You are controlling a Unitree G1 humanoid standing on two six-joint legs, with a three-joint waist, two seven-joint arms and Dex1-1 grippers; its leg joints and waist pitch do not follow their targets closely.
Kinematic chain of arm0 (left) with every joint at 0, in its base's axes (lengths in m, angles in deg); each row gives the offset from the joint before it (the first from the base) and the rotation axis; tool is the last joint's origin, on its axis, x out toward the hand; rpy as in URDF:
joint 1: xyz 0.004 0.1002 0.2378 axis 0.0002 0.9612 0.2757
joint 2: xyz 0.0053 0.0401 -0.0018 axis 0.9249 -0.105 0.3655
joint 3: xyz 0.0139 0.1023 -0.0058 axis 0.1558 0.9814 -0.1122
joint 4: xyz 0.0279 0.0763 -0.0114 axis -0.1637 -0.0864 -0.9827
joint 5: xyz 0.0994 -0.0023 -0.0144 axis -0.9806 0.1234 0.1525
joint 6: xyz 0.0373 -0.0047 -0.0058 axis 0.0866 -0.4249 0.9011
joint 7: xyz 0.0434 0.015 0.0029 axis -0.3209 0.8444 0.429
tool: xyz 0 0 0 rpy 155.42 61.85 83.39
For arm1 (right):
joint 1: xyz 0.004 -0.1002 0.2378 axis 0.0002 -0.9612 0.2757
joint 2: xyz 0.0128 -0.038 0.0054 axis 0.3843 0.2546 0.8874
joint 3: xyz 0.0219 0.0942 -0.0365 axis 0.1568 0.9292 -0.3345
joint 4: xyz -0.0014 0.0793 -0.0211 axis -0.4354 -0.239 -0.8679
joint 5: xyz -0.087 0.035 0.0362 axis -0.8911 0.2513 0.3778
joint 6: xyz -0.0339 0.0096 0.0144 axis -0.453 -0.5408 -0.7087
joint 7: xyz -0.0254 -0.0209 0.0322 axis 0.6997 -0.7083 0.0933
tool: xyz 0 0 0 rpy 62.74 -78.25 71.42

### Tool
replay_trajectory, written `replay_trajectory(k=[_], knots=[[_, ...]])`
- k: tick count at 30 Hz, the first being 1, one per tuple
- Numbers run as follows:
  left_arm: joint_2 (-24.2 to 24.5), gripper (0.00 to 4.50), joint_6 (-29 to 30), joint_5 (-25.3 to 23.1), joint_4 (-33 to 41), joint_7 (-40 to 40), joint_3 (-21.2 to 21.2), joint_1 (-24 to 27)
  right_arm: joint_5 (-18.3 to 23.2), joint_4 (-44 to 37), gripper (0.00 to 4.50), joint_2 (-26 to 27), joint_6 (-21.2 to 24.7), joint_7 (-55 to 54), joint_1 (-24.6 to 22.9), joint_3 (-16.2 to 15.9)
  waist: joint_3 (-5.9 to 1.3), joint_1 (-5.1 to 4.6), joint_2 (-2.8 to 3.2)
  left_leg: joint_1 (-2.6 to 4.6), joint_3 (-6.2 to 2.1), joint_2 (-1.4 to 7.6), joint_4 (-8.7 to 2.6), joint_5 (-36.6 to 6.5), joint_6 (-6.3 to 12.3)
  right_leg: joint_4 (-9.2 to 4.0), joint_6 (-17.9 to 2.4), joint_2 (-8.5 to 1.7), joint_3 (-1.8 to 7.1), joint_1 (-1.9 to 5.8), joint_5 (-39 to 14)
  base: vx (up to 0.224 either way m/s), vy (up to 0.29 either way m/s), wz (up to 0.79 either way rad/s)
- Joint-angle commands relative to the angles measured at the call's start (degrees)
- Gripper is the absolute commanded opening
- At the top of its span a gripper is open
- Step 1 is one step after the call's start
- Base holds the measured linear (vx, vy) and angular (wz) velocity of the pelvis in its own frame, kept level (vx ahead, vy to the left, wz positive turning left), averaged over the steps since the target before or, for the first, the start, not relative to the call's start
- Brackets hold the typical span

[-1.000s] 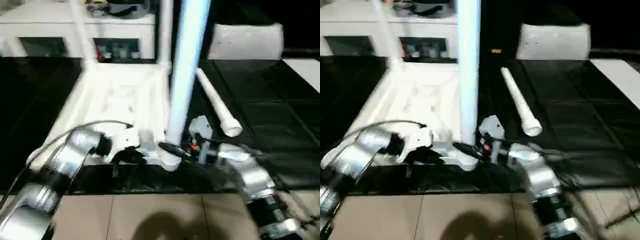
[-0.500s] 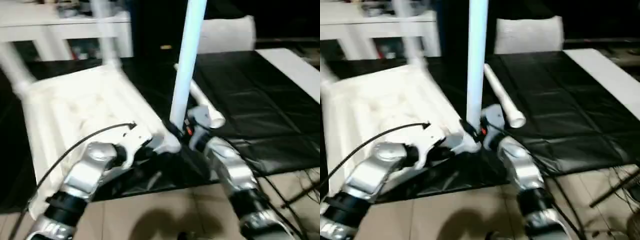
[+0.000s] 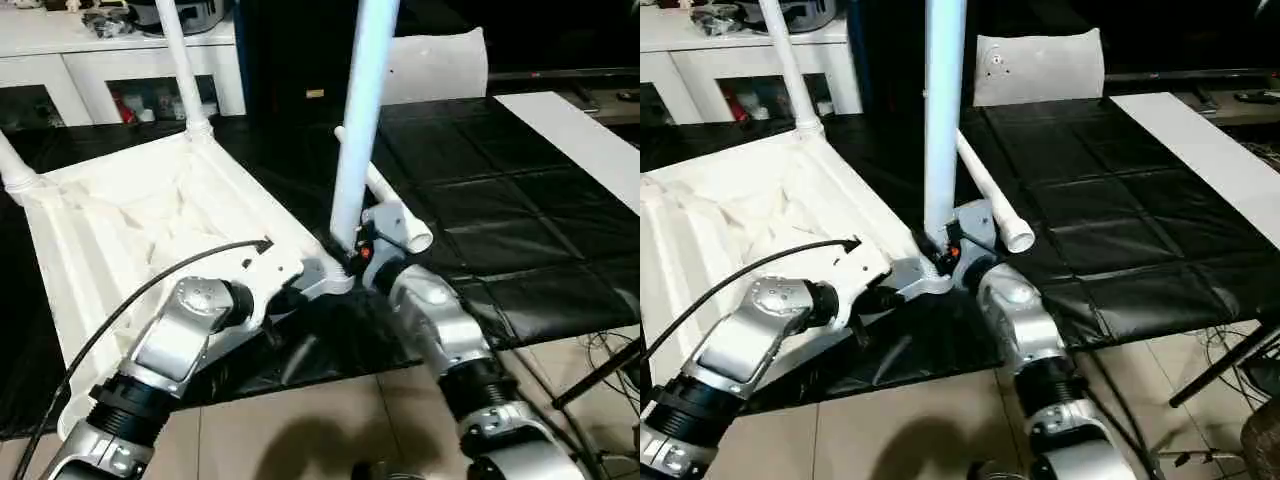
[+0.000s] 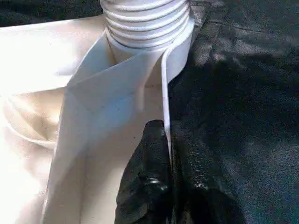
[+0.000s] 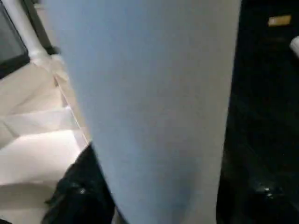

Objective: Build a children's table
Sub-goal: Rotate leg to tighten

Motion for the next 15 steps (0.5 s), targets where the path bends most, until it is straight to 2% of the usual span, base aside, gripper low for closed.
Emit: replay_trajectory(k=[1, 3, 4, 5, 6, 8, 10, 11, 13, 14, 15], knots=[[-0.02, 0.00, -1.84, 1.01, 3.28, 1.61, 1.41, -1.48, -1.98, 5.21, 3.06, -0.25, 2.82, -0.55, -1.16, -1.30, -1.92, 0.11, 0.76, 0.19, -0.28, 0.29, -4.66, -38.45, -0.04, -5.17, -1.93, -3.81, 1.43, 1.70, -39.52, 0.000, 0.000, 0.00], [0.39, 0.00, -2.24, 1.21, 3.18, 1.96, 1.48, -1.44, -1.62, 5.58, 3.22, -0.05, 2.93, 0.50, -0.89, -0.92, -2.19, 0.66, 0.84, 0.02, 0.01, 0.25, -4.56, -35.44, 0.30, -4.80, -3.53, -3.86, 2.29, 1.55, -36.86, 0.000, 0.000, 0.00], [0.48, 0.00, -2.34, 1.23, 3.11, 2.04, 1.48, -1.46, -1.50, 5.54, 3.22, -0.01, 3.00, 0.59, -0.90, -0.79, -2.19, 0.66, 0.84, 0.02, 0.01, 0.25, -4.56, -35.44, 0.30, -4.80, -3.53, -3.86, 2.29, 1.55, -36.86, 0.000, 0.000, 0.00], [0.89, 0.00, -2.82, 1.28, 2.61, 2.42, 1.40, -1.69, -1.08, 5.36, 3.34, 0.14, 2.68, 0.39, -1.11, -0.26, -2.30, 1.05, 1.02, -0.58, 0.09, 0.40, -4.69, -32.67, 0.61, -4.15, -5.24, -3.84, 2.86, 1.79, -33.91, 0.000, 0.000, 0.00], [1.05, 0.00, -3.04, 1.28, 2.35, 2.56, 1.34, -1.80, -1.18, 5.22, 3.43, -0.01, 2.60, 0.15, -1.27, -0.22, -2.52, 1.25, 1.00, -0.85, 0.25, 0.54, -4.70, -31.08, 0.83, -3.83, -6.31, -3.78, 3.21, 1.91, -31.58, 0.000, 0.000, 0.00], [1.33, 0.00, -3.45, 1.20, 1.80, 2.77, 1.26, -2.04, -1.26, 4.91, 3.59, -0.35, 2.43, 0.30, -1.62, -0.28, -2.94, 1.92, 0.91, -1.06, 0.65, 0.64, -4.57, -27.29, 1.30, -3.22, -7.93, -3.66, 3.77, 1.95, -27.58, 0.000, 0.000, 0.00], [1.74, 0.00, -4.01, 1.00, 1.15, 2.95, 1.26, -2.28, -1.14, 3.80, 3.71, -0.78, 2.65, 0.96, -2.34, -0.47, -2.98, 2.29, 0.70, -1.43, 0.92, 0.60, -4.56, -24.87, 1.76, -2.89, -8.51, -3.50, 4.00, 2.18, -26.02, 0.000, 0.000, 0.00], [2.56, 0.00, -5.06, 0.96, -0.13, 3.41, 1.17, -2.72, -0.44, 1.22, 3.86, -1.65, 3.35, 2.91, -4.04, -0.66, -3.31, 3.09, 0.40, -1.23, 1.58, 0.63, -4.27, -21.24, 2.69, -2.57, -9.35, -3.29, 4.61, 1.94, -23.09, 0.000, 0.000, 0.00], [3.04, 0.00, -5.77, 1.06, -1.01, 3.77, 0.94, -3.01, -0.21, -0.59, 3.92, -2.36, 3.65, 3.82, -5.44, -0.63, -3.62, 3.72, 0.42, -1.31, 1.91, 0.60, -4.02, -17.92, 3.40, -2.06, -10.16, -3.20, 5.00, 2.12, -20.46, 0.000, 0.000, 0.00], [3.29, 0.00, -6.16, 1.01, -1.42, 4.03, 0.91, -3.18, -0.09, -1.39, 4.15, -2.78, 3.55, 4.54, -6.17, -0.64, -4.42, 4.82, 0.65, -1.72, 2.12, 0.77, -3.57, -10.09, 4.35, -0.73, -11.79, -3.18, 5.21, 2.82, -12.14, 0.000, 0.000, 0.00], [3.53, 0.00, -6.55, 1.01, -1.76, 4.27, 0.88, -3.31, 0.01, -2.10, 4.22, -3.13, 3.50, 5.21, -6.81, -0.65, -4.09, 5.39, 0.43, -1.75, 2.41, 0.66, -3.44, -7.63, 5.29, -0.55, -12.58, -2.89, 5.22, 2.64, -9.18, 0.000, 0.000, 0.00]])
